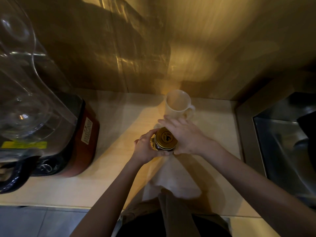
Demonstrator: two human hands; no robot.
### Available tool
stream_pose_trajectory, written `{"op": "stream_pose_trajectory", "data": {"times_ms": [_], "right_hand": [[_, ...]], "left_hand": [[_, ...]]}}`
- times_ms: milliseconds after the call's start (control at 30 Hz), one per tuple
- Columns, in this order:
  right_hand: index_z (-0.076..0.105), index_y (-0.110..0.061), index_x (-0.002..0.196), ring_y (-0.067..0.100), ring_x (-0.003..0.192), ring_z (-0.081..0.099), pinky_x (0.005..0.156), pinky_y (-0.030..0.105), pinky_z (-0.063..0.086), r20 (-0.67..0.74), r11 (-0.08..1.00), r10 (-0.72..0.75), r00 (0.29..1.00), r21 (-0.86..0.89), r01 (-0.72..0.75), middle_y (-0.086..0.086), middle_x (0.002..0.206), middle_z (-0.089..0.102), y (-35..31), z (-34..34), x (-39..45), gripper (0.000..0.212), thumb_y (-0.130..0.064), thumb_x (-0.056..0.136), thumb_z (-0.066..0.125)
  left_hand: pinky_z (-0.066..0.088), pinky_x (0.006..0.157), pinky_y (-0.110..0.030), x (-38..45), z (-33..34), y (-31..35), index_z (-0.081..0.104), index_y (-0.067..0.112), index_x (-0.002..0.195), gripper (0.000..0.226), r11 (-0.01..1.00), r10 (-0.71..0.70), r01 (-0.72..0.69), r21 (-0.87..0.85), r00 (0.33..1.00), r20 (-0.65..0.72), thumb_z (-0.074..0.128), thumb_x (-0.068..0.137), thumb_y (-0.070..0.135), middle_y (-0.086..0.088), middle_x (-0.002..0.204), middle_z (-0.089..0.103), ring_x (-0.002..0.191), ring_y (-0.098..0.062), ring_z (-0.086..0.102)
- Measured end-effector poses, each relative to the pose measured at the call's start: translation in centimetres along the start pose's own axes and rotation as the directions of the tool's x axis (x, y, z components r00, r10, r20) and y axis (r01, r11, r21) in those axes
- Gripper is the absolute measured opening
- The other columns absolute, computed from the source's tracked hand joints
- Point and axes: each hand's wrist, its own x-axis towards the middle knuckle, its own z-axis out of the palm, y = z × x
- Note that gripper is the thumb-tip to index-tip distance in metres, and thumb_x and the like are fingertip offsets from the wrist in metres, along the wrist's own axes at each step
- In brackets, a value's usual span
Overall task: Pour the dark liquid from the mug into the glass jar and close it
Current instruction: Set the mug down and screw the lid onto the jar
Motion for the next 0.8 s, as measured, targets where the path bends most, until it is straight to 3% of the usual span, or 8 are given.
{"op": "stream_pose_trajectory", "data": {"times_ms": [100, 200, 400, 633, 800], "right_hand": [[0.010, -0.025, 0.148, 0.024, 0.134, 0.031, 0.106, 0.040, 0.029, 0.016, 0.999, -0.048, 0.999, -0.002, 0.048, 0.001, 0.152, 0.027, -0.1, 0.8, 0.5, 0.098, -0.037, 0.074, 0.073], [0.013, -0.018, 0.147, 0.026, 0.129, 0.039, 0.104, 0.040, 0.032, 0.001, 0.999, -0.006, 1.000, -0.034, 0.006, 0.005, 0.146, 0.036, -0.3, 0.9, 0.8, 0.095, -0.040, 0.076, 0.071], [0.023, -0.014, 0.143, 0.029, 0.114, 0.051, 0.093, 0.038, 0.040, -0.028, 0.995, -0.015, 0.999, -0.099, 0.012, 0.009, 0.131, 0.044, -0.2, 1.0, 1.2, 0.093, -0.049, 0.072, 0.071], [0.033, -0.011, 0.139, 0.028, 0.111, 0.051, 0.095, 0.036, 0.037, -0.069, 0.999, -0.019, 0.997, -0.047, 0.015, 0.009, 0.126, 0.044, 0.3, 1.6, 1.1, 0.086, -0.051, 0.072, 0.068], [0.031, -0.012, 0.141, 0.025, 0.116, 0.047, 0.097, 0.035, 0.034, -0.100, 1.000, -0.011, 0.995, 0.008, 0.012, 0.007, 0.127, 0.044, 0.5, 2.0, 1.0, 0.088, -0.051, 0.073, 0.068]], "left_hand": [[0.025, 0.096, -0.038, 0.0, 0.0, 0.1, 0.038, 0.031, 0.131, 0.096, 1.000, -0.001, 0.001, 0.014, 1.000, -0.008, 0.076, 0.047, 0.058, 0.006, 0.134, 0.053, 0.126, -0.019, 0.046], [0.026, 0.097, -0.039, 0.0, -0.1, 0.2, 0.038, 0.031, 0.132, 0.095, 1.000, 0.003, -0.003, 0.020, 1.000, -0.001, 0.076, 0.049, 0.057, 0.006, 0.135, 0.052, 0.127, -0.020, 0.044], [0.024, 0.094, -0.038, 0.1, -0.1, 0.1, 0.036, 0.032, 0.133, 0.102, 0.999, -0.001, 0.000, 0.045, 1.000, 0.019, 0.064, 0.042, 0.069, 0.007, 0.136, 0.051, 0.127, -0.020, 0.044], [0.026, 0.100, -0.043, 0.0, 0.0, -0.1, 0.037, 0.032, 0.132, 0.102, 0.998, 0.004, -0.004, 0.061, 1.000, -0.008, 0.056, 0.040, 0.073, 0.006, 0.135, 0.053, 0.126, -0.020, 0.045], [0.026, 0.102, -0.045, -0.2, -0.1, 0.1, 0.038, 0.031, 0.132, 0.102, 0.998, 0.016, -0.017, 0.067, 1.000, 0.001, 0.056, 0.042, 0.073, 0.006, 0.135, 0.052, 0.126, -0.020, 0.044]]}}
